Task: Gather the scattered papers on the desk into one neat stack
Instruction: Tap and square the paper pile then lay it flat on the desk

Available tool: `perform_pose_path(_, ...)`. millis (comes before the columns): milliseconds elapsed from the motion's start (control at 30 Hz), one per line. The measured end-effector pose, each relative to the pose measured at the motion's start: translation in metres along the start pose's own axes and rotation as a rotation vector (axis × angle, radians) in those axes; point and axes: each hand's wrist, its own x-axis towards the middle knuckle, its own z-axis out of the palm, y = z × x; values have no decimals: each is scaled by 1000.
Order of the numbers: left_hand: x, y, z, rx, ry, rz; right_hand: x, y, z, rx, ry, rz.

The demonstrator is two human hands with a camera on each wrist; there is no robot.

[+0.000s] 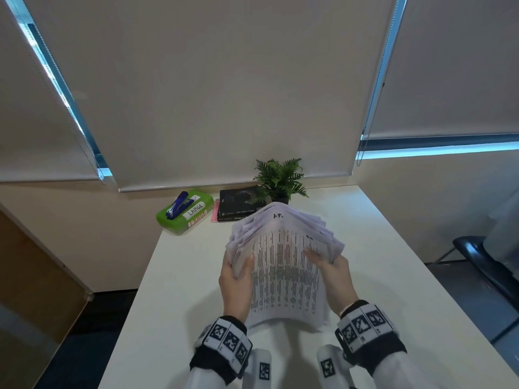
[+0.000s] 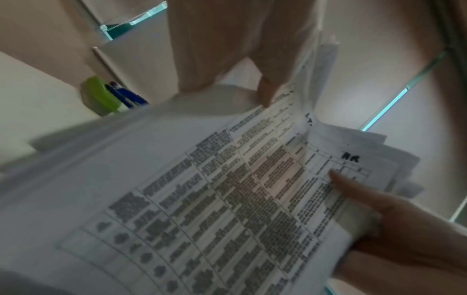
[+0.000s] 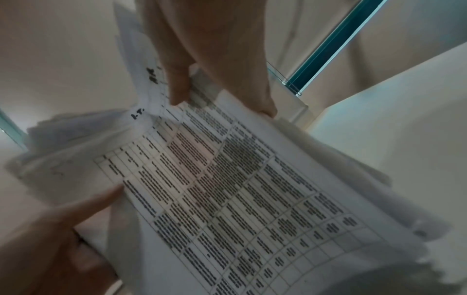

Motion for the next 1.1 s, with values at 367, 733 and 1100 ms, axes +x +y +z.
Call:
perform_pose_path(367, 12, 9, -2, -25, -22, 22, 2, -7, 7, -55, -26, -90)
perform_pose_path(733, 17, -19, -31, -78, -89, -186, 9, 19, -20, -137, -248, 231)
perform_pose_path(1100, 21, -41, -18, -130, -38, -356, 14, 37, 7, -83, -79, 178)
